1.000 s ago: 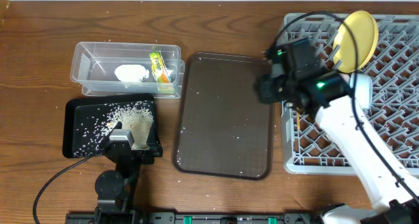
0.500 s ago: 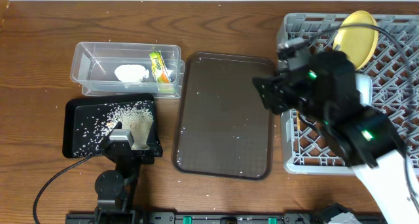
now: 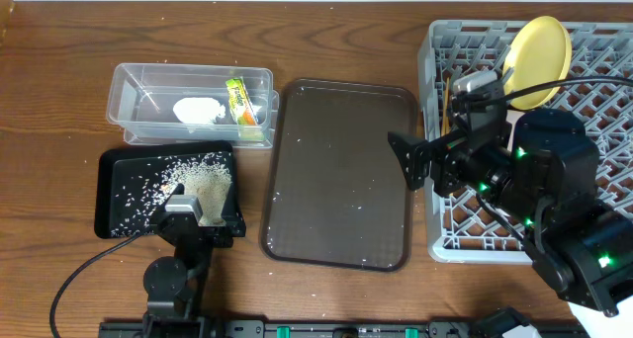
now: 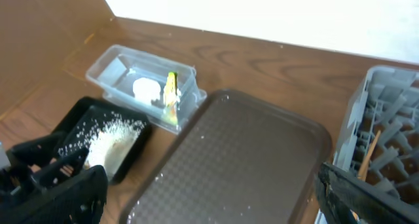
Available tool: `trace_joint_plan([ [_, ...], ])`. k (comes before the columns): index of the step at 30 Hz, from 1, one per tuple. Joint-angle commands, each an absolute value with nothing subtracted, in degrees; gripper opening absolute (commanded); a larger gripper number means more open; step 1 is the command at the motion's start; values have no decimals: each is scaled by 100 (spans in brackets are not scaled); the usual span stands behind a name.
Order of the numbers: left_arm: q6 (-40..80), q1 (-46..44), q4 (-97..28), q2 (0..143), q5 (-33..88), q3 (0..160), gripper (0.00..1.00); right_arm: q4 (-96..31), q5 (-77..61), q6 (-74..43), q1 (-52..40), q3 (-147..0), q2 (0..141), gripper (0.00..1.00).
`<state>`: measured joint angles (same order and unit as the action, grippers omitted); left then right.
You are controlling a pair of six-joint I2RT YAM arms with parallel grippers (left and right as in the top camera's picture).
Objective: Sort waste into correct bins and load items into the dishwasher rack
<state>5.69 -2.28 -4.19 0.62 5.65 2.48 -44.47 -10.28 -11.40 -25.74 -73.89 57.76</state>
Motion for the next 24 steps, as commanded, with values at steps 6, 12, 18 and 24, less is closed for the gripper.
trace_joint_plan([
  [6,495,-200,-484,23,600,95,96,-4665,-652,-996,-2585,-7454,5782,99],
  [12,495,-200,-484,23,600,95,96,-4257,73,-996,-2239,-6849,5035,99],
  [18,495,-200,-484,23,600,95,96,-3194,40,-1240,-1415,-4877,3603,99],
  [24,495,-200,-484,23,600,95,96,-3142,174,-1236,-1026,-3398,2283,99],
])
